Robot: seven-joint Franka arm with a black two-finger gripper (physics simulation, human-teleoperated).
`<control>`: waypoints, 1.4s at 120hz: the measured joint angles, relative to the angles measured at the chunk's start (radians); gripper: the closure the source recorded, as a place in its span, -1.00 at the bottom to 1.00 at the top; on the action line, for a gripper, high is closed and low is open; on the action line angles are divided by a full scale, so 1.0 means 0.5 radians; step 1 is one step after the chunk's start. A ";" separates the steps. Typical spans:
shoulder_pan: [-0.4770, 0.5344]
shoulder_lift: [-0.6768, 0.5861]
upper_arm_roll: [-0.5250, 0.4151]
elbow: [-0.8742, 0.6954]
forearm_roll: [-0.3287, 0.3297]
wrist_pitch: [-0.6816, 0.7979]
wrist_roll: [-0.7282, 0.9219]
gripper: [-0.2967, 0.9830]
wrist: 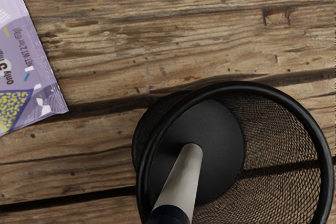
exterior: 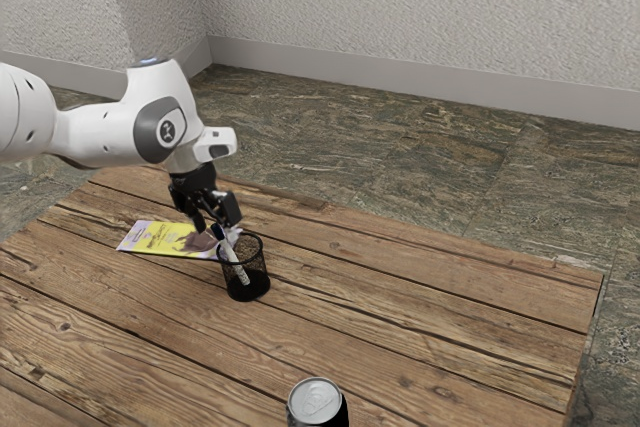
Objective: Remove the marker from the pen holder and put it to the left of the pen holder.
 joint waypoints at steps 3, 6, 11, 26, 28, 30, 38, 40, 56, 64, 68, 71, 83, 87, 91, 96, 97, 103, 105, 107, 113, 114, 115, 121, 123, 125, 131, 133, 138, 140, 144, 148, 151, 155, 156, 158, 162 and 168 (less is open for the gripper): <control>0.000 -0.001 0.001 -0.002 -0.007 0.000 0.010 -0.37; 0.000 -0.001 0.002 -0.003 -0.012 0.001 0.019 -0.27; 0.001 -0.001 0.003 -0.004 -0.019 0.001 0.034 -0.11; -0.009 -0.004 0.003 -0.007 -0.031 0.001 0.069 0.26; -0.011 -0.005 0.003 -0.007 -0.032 0.002 0.073 0.30; -0.014 -0.006 0.003 -0.008 -0.034 0.002 0.076 0.34; -0.027 -0.009 0.003 -0.008 -0.037 0.002 0.089 0.45; -0.034 -0.011 0.002 -0.008 -0.038 0.002 0.092 0.47; -0.089 -0.048 -0.012 -0.021 -0.026 0.005 0.100 0.58; -0.061 -0.139 -0.013 -0.050 -0.011 0.007 0.099 0.61; -0.043 -0.232 -0.013 -0.087 -0.005 0.008 0.098 0.62; -0.029 -0.320 -0.013 -0.123 0.002 0.008 0.097 0.63; 0.029 -0.657 -0.008 -0.216 0.039 0.005 0.091 0.65; 0.049 -0.702 -0.004 -0.220 0.047 0.004 0.090 0.66; 0.072 -0.715 0.000 -0.217 0.053 0.004 0.092 0.66; 0.110 -0.680 0.003 -0.190 0.059 0.006 0.097 0.67; 0.118 -0.667 0.004 -0.180 0.060 0.006 0.097 0.67; 0.172 -0.522 0.004 -0.086 0.058 0.022 0.105 0.67; 0.189 -0.466 0.004 -0.059 0.042 0.038 0.113 0.67; 0.205 -0.414 0.005 -0.031 0.014 0.057 0.125 0.68; 0.251 -0.269 0.003 0.102 -0.102 0.108 0.171 0.68; 0.257 -0.247 0.002 0.128 -0.121 0.116 0.179 0.68; 0.261 -0.228 0.002 0.150 -0.138 0.123 0.187 0.68; 0.284 -0.100 -0.004 0.288 -0.269 0.162 0.247 0.68; 0.293 -0.055 -0.006 0.331 -0.322 0.173 0.271 0.68; 0.305 -0.017 -0.008 0.364 -0.368 0.183 0.295 0.68; 0.351 0.097 -0.021 0.426 -0.487 0.214 0.370 0.68; 0.371 0.137 -0.034 0.451 -0.526 0.226 0.398 0.68; 0.419 0.217 -0.065 0.495 -0.618 0.251 0.466 0.68; 0.434 0.241 -0.073 0.505 -0.648 0.260 0.492 0.68; 0.463 0.280 -0.082 0.514 -0.700 0.276 0.542 0.68; 0.492 0.304 -0.086 0.511 -0.740 0.289 0.589 0.68; 0.513 0.315 -0.086 0.503 -0.764 0.298 0.623 0.68; 0.540 0.331 -0.086 0.496 -0.790 0.308 0.667 0.68; 0.546 0.334 -0.086 0.494 -0.795 0.311 0.677 0.68; 0.560 0.342 -0.085 0.491 -0.804 0.315 0.698 0.68; 0.582 0.352 -0.084 0.485 -0.820 0.324 0.737 0.68; 0.595 0.355 -0.084 0.455 -0.853 0.329 0.800 0.54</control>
